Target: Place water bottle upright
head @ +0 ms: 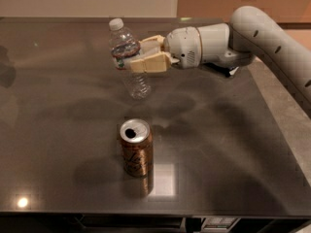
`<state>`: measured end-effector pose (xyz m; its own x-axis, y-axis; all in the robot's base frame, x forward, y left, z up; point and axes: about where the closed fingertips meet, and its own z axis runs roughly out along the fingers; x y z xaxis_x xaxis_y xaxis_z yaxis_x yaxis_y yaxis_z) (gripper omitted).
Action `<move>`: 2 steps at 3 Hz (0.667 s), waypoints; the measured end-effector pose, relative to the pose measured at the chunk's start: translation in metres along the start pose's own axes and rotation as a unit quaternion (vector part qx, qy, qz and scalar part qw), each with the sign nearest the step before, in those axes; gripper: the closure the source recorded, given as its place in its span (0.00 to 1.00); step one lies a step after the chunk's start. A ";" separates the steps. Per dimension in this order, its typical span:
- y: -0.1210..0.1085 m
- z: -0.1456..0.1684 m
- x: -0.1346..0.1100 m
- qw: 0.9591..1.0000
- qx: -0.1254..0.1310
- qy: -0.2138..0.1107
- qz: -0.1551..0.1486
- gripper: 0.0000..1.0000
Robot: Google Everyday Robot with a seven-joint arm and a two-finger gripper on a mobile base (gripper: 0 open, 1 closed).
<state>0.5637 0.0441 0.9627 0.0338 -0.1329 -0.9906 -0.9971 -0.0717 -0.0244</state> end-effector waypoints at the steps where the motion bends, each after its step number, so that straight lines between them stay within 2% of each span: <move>1: -0.001 -0.002 0.006 1.000 0.004 -0.016 0.003 1.00; 2: -0.004 -0.002 0.013 0.999 0.006 -0.031 0.009 1.00</move>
Offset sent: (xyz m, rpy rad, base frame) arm 0.0091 -0.0104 -0.0217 0.0930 0.0361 -0.0294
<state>0.5678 0.0410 0.9504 0.0127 -0.0734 -0.9972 -0.9983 -0.0579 -0.0084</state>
